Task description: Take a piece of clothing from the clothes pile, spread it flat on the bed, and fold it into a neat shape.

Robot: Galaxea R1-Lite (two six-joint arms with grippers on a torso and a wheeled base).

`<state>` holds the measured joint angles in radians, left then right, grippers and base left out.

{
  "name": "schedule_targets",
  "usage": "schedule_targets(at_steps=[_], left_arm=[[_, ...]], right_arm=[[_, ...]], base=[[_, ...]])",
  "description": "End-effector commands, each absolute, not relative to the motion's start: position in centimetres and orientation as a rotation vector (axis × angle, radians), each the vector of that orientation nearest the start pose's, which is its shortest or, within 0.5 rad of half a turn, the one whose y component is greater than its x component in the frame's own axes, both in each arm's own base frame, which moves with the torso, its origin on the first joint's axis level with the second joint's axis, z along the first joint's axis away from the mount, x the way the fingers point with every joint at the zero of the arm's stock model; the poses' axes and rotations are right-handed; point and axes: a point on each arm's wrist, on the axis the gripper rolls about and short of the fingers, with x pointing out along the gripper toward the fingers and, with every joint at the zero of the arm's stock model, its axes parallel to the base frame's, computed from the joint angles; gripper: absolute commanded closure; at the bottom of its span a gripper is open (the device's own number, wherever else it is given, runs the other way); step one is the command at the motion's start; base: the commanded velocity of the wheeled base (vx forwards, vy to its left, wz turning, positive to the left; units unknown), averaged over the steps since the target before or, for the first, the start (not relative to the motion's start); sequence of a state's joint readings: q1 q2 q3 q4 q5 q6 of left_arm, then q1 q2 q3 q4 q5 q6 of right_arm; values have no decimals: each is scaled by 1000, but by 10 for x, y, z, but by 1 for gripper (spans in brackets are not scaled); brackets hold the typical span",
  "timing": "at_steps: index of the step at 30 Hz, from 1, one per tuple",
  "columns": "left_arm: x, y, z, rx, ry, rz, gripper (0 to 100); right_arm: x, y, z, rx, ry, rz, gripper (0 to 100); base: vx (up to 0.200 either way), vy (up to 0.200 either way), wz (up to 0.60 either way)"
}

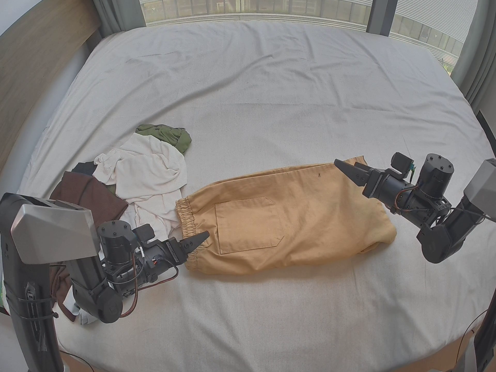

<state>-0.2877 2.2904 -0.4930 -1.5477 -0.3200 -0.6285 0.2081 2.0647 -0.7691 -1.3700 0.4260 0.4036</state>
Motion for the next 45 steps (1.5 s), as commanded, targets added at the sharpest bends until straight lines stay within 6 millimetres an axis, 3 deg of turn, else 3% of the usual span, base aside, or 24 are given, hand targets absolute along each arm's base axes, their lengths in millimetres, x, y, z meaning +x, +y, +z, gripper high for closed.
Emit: schedule_targets(at_steps=[1,11,14,19,26,27,34,45], left_arm=[[319,-104,6,-616,448,-505,0],[338,-118,6,-793,443,-506,0],[340,-121,5,-809,448,-510,0],[349,-133,-15,-804,471,-521,0],[357,-134,-15,-808,422,-475,0],[357,-134,-14,-810,420,-472,100],[350,-129,-10,-808,421,-445,100],[319,-102,41,-815,384,-471,100]], right_arm=[[350,84,123,381,50,642,0],[349,86,118,380,48,648,0],[349,86,118,380,48,648,0],[349,86,118,381,50,648,0],[351,84,114,380,41,644,0],[352,84,113,380,44,643,0],[354,85,103,382,62,639,0],[359,88,84,387,105,636,0]], base=[[0,0,0],[0,0,0],[0,0,0],[0,0,0],[0,0,0],[0,0,0],[0,0,0],[0,0,0]])
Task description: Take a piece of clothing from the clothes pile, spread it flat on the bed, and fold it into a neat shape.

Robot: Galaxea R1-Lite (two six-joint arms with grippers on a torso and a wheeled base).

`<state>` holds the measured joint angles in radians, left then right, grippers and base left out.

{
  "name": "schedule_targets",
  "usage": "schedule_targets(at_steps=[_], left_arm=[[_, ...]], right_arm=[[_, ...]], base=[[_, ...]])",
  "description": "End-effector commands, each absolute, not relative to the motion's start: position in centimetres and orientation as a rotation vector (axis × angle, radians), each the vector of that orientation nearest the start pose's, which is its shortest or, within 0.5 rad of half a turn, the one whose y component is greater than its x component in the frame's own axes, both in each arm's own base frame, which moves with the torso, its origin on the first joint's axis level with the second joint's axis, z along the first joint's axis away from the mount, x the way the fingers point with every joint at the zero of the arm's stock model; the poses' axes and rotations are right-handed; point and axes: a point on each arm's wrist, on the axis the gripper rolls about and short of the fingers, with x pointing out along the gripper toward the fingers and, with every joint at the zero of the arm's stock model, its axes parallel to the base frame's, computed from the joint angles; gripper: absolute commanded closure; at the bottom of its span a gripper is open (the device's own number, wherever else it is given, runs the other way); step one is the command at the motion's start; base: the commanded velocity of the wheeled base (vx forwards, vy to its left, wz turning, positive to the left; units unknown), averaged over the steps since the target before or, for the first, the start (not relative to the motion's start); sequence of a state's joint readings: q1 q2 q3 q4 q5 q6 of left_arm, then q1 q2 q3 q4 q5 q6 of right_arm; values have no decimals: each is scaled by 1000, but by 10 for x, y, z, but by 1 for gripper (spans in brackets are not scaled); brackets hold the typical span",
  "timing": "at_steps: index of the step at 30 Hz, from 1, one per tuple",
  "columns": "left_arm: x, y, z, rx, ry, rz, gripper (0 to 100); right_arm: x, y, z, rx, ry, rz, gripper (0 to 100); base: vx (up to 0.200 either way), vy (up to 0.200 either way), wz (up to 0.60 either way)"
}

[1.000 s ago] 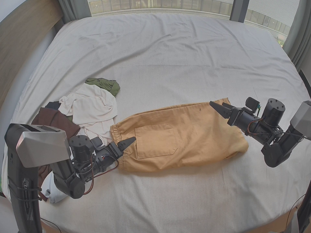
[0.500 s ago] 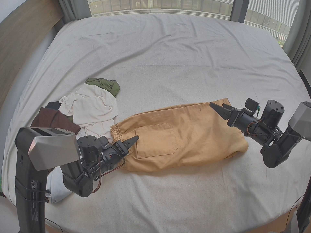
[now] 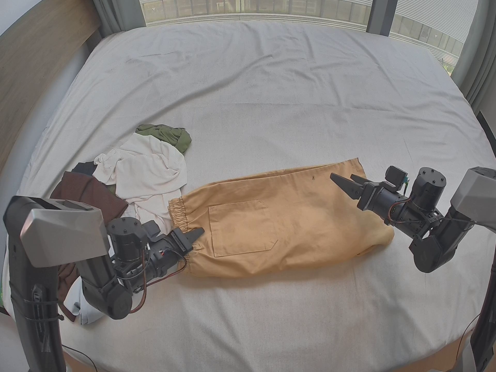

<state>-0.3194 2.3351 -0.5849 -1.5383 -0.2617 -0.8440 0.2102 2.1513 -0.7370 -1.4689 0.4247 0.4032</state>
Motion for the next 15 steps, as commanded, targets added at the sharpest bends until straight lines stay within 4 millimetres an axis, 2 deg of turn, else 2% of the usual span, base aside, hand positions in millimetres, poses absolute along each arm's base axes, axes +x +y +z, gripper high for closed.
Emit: schedule_targets(at_steps=[1,7,15], left_arm=[[317,-99,44,-814,378,-466,100],[307,-66,40,-766,406,-444,100],[300,-47,44,-767,404,-421,100]], right_arm=[[359,88,83,386,106,637,0],[355,96,82,387,120,656,0],[353,104,76,386,142,672,0]], base=[[0,0,0],[0,0,0],[0,0,0]])
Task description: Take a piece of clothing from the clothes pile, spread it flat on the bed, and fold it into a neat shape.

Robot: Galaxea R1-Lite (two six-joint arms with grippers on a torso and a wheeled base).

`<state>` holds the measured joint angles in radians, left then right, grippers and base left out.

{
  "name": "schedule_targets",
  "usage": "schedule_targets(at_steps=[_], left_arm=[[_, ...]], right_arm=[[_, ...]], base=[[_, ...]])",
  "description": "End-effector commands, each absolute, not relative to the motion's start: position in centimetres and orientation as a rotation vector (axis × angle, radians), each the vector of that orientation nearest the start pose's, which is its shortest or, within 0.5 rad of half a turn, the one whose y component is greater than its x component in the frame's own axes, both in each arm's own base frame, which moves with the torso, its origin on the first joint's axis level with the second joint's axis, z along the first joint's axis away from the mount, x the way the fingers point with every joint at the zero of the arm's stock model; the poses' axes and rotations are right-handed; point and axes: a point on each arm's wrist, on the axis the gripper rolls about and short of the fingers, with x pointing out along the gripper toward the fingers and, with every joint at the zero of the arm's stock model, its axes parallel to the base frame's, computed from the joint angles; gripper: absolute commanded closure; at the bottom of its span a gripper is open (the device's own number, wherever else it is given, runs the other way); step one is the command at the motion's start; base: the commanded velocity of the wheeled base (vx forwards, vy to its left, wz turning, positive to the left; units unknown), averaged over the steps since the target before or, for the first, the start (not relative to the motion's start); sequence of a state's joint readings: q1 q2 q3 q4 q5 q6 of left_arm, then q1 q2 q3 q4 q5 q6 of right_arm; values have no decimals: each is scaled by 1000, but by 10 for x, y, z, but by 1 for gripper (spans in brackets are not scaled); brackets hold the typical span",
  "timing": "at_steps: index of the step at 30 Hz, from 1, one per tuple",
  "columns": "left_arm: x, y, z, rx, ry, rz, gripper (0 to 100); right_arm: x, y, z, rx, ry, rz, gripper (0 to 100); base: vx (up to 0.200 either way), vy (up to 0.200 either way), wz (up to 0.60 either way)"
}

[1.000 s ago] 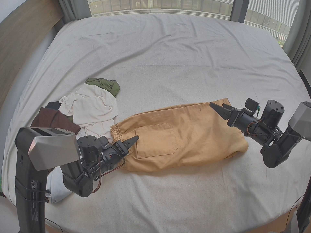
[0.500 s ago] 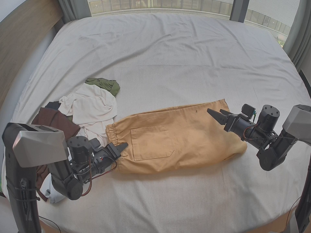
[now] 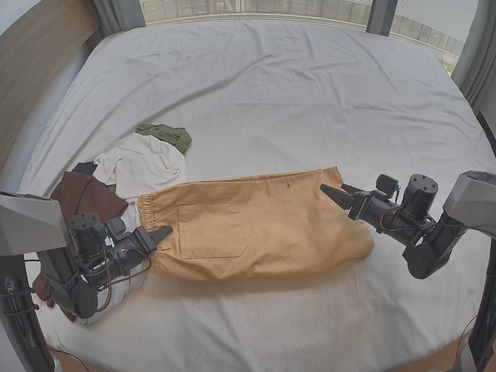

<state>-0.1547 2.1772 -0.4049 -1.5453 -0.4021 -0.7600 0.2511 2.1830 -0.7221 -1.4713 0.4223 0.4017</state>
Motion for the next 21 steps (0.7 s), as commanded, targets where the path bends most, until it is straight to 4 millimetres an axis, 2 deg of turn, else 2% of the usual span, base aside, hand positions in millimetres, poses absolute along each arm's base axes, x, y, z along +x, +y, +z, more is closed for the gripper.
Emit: schedule_targets(at_steps=[1,7,13,17,21], left_arm=[[300,-43,45,-769,398,-412,100],[298,-43,56,-768,368,-434,100],[300,-92,67,-738,360,-590,100],[303,-115,73,-728,341,-662,100],[309,-127,71,-724,335,-695,100]], right_arm=[[354,104,74,385,144,672,0],[353,106,74,383,126,682,0],[346,108,71,386,152,689,0],[345,107,73,387,140,690,0],[346,105,76,385,116,690,0]], base=[[0,0,0],[0,0,0],[0,0,0],[0,0,0],[0,0,0]])
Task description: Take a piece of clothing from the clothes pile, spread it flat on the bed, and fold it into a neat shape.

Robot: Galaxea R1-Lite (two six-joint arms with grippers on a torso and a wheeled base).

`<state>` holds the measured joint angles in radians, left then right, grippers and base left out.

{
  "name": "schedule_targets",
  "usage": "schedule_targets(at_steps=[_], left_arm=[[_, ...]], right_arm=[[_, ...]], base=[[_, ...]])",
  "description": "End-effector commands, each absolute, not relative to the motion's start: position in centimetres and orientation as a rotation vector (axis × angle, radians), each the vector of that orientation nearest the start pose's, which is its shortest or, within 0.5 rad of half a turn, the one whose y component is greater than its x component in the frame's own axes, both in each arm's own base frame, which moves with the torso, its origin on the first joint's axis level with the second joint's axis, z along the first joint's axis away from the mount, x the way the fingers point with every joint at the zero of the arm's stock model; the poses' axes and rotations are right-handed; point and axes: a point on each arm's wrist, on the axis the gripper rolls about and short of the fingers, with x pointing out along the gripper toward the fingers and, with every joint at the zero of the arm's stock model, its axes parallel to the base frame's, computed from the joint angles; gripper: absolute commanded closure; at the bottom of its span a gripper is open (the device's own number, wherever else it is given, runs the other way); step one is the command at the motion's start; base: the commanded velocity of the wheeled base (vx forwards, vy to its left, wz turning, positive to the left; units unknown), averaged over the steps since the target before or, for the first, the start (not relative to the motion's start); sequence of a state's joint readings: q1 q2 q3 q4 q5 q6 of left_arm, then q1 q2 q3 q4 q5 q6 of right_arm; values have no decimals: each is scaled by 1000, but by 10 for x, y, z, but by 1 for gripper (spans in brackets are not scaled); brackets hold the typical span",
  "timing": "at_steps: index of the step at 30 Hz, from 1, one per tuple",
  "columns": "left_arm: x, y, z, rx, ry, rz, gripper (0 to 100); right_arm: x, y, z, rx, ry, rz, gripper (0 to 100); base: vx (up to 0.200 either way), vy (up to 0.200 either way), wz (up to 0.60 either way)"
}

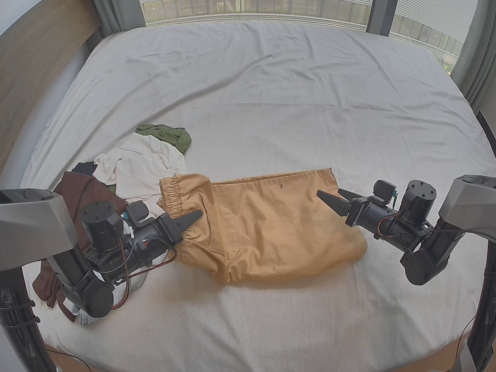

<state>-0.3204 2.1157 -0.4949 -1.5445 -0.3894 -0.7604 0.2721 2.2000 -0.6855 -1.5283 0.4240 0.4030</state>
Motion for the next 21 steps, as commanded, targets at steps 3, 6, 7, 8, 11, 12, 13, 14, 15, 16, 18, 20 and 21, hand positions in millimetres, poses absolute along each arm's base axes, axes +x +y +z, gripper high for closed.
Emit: schedule_targets(at_steps=[3,6,7,8,11,12,13,14,15,16,18,20,21], left_arm=[[313,-140,72,-719,320,-724,100],[312,-150,73,-720,315,-740,100],[310,-156,75,-719,312,-758,100],[310,-159,75,-718,313,-766,100],[308,-169,73,-715,325,-791,100],[308,-172,73,-714,323,-799,100],[309,-176,72,-714,321,-808,100],[309,-176,72,-714,321,-808,100],[310,-184,73,-713,315,-826,100],[311,-188,74,-714,308,-830,100],[315,-196,75,-715,290,-848,100],[318,-200,75,-716,280,-852,100],[323,-206,75,-719,261,-857,100]], right_arm=[[346,103,78,385,107,686,0],[345,101,85,384,85,685,0],[346,101,87,384,78,685,0],[346,101,88,384,77,685,0],[346,98,90,382,68,679,0],[346,98,90,382,67,678,0],[346,98,91,381,64,678,0],[346,98,91,381,64,678,0],[345,95,96,380,50,675,0],[345,94,98,380,45,671,0],[345,92,100,379,36,668,0],[345,90,100,379,35,665,0],[346,88,101,379,31,658,0]], base=[[0,0,0],[0,0,0],[0,0,0],[0,0,0],[0,0,0],[0,0,0],[0,0,0],[0,0,0],[0,0,0],[0,0,0],[0,0,0],[0,0,0],[0,0,0]])
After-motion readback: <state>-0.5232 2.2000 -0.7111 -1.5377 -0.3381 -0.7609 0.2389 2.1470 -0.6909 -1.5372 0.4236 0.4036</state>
